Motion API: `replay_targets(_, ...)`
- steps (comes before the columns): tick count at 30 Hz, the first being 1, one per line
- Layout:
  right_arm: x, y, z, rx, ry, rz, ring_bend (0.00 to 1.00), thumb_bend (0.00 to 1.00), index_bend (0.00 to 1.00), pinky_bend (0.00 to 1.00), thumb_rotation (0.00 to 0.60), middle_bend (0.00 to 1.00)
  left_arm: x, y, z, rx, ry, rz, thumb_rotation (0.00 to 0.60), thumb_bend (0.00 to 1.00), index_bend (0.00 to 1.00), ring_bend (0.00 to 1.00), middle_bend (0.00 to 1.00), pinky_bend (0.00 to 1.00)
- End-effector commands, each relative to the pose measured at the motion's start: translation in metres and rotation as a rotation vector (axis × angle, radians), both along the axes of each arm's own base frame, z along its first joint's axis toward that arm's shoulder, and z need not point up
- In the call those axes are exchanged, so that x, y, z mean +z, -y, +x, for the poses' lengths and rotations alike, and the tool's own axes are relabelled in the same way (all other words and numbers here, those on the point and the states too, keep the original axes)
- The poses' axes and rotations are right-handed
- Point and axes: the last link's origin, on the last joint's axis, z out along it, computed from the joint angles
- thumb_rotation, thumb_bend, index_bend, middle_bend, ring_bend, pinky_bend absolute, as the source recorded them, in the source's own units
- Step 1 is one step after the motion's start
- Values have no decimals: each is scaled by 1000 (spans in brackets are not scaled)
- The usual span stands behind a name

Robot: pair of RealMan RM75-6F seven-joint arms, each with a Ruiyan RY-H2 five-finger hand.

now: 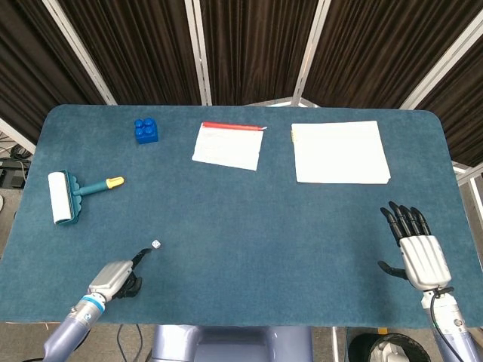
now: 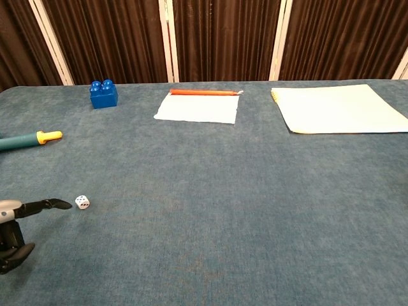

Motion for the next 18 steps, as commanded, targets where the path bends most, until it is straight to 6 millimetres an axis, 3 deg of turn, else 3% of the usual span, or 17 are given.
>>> replay_targets(1, 0, 0, 0, 1, -1, 1, 0, 0, 0, 0, 600, 0, 10, 3, 0, -4, 23, 45, 600, 709, 0, 894, 949, 1000)
replay_targets(6, -1, 0, 1, 4, 0, 2, 0, 0, 0, 0, 600, 0, 42, 2, 7, -59, 77, 195, 600, 706, 0, 889, 946, 1000)
replay_targets(9, 0, 0, 3, 9, 4, 1, 0, 0, 0, 0, 600, 0, 71, -5, 10, -112, 68, 358, 600, 681, 0, 816, 875, 968)
replay_targets(10, 0, -1, 3, 12, 6, 0, 0, 0, 0, 0, 600, 0, 84, -7, 9, -134, 50, 427, 600, 585, 0, 710, 775, 850)
replay_targets(12, 0, -1, 4, 15, 8, 0, 0, 0, 0, 0, 600, 0, 103, -10, 7, -166, 4, 520, 600, 287, 0, 364, 437, 421)
replay_targets(13, 0, -1, 5, 16, 9, 0, 0, 0, 0, 0, 600, 0, 109, -10, 5, -175, -16, 544, 600, 122, 0, 161, 214, 172)
replay_targets(14, 0, -1, 5, 17, 10, 1, 0, 0, 0, 0, 600, 0, 119, -10, 1, -192, -62, 583, 600, 30, 0, 33, 61, 32)
replay_targets(15, 0, 0, 5, 18, 9, 1, 0, 0, 0, 0, 600, 0, 129, -8, -4, -204, -119, 611, 600, 4, 0, 1, 11, 1)
replay_targets(18, 0, 0, 5, 15, 8, 0, 0, 0, 0, 0, 600, 0, 150, -2, -17, -191, -246, 658, 600, 0, 0, 0, 0, 0)
